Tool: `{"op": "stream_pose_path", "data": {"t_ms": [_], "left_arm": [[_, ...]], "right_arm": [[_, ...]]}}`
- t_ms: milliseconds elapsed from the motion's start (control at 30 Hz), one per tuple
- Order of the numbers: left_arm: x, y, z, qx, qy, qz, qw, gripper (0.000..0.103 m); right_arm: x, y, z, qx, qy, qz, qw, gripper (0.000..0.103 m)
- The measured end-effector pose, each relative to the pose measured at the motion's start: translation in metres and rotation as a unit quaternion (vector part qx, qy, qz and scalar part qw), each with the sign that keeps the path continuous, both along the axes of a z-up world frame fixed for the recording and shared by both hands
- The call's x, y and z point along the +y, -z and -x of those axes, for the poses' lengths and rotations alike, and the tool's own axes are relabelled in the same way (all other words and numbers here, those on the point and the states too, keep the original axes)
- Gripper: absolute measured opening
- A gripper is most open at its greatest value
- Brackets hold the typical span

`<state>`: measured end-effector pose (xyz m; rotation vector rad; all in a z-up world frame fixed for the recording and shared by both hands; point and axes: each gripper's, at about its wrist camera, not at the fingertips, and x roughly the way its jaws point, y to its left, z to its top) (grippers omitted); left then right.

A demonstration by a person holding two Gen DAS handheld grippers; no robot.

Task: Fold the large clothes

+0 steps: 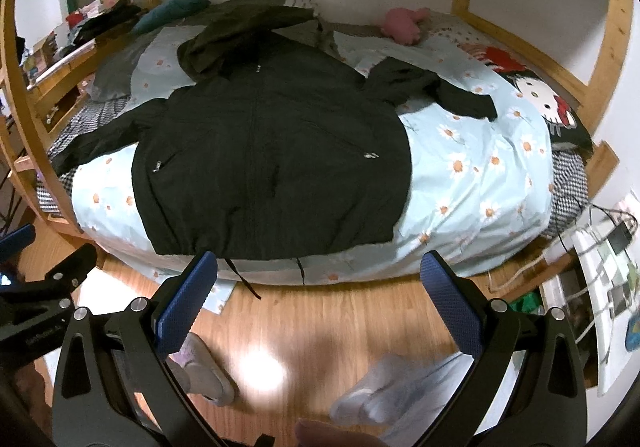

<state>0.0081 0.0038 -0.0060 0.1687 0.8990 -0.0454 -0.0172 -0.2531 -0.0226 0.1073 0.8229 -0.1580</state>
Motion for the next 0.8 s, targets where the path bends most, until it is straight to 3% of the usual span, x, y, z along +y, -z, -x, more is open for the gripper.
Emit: {"op": "stream_pose_path", "data": {"t_ms": [367,567,800], "left_arm": [[0.041,0.021,-0.072,0.031,-0.073,0.024,0.9966,0.098],[0.068,0.026,-0.112,0.034,-0.094,0.031,0.9945,0.098],[0.096,0.037,-0.165,0.046,-0.102,0.043,0.9928,0.098]], "right_arm": [[0.034,0.013,-0.096,0.011,-0.076,-0.002,0.997,0.1],[0.066,0.009,-0.139,0.01,-0.103,0.012,0.995,0.1],[0.084,0.017,-0.183,0.005,-0.118,-0.009,0.993,0.1]]}}
